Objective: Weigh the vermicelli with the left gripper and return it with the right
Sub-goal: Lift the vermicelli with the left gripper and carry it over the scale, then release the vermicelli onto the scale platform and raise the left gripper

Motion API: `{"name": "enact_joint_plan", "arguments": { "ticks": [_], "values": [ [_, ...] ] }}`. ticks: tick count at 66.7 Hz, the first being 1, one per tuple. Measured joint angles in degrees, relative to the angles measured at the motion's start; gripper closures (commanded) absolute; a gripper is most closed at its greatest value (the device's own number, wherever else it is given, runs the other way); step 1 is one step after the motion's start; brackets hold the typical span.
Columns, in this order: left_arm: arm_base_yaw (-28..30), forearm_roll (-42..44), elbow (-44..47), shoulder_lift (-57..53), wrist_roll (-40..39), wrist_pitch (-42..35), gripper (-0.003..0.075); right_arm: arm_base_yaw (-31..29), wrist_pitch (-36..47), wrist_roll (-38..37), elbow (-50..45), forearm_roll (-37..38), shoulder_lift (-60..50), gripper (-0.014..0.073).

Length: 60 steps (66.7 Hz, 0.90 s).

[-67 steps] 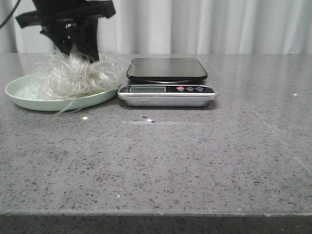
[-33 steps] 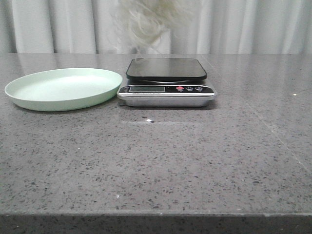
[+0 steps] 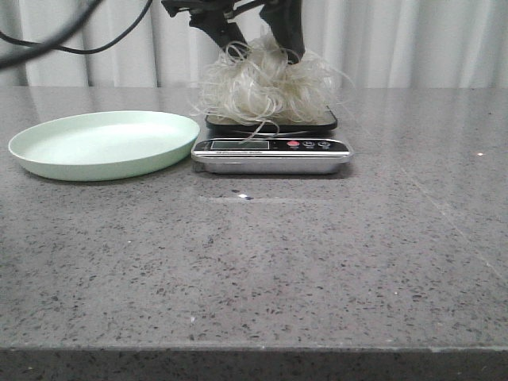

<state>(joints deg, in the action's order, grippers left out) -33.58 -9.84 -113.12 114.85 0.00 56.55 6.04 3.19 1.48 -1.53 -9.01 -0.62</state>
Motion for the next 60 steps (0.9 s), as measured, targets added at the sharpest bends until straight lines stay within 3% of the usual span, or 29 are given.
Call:
{"name": "enact_joint_plan", "arguments": {
  "ticks": [14,29,42,60],
  "values": [
    [0.11,0.74,-0.30,-4.95,0.00,2.05,0.0176,0.00,0.00,0.00,0.00,0.00,0.00,0.0428],
    [0.19,6.76,2.12,-17.24,0.00,2.71,0.0176,0.00,0.00,0.00,0.00,0.00,0.00,0.0428],
    [0.19,10.30,15.33,-32.02,0.85,-2.80,0.0178,0.00,0.00,0.00,0.00,0.00,0.00,0.0428],
    [0.19,12.37,38.66,-55.15,1.61,-16.62,0.0213,0.00,0.00,0.00,0.00,0.00,0.00,0.0428]
  ]
}}
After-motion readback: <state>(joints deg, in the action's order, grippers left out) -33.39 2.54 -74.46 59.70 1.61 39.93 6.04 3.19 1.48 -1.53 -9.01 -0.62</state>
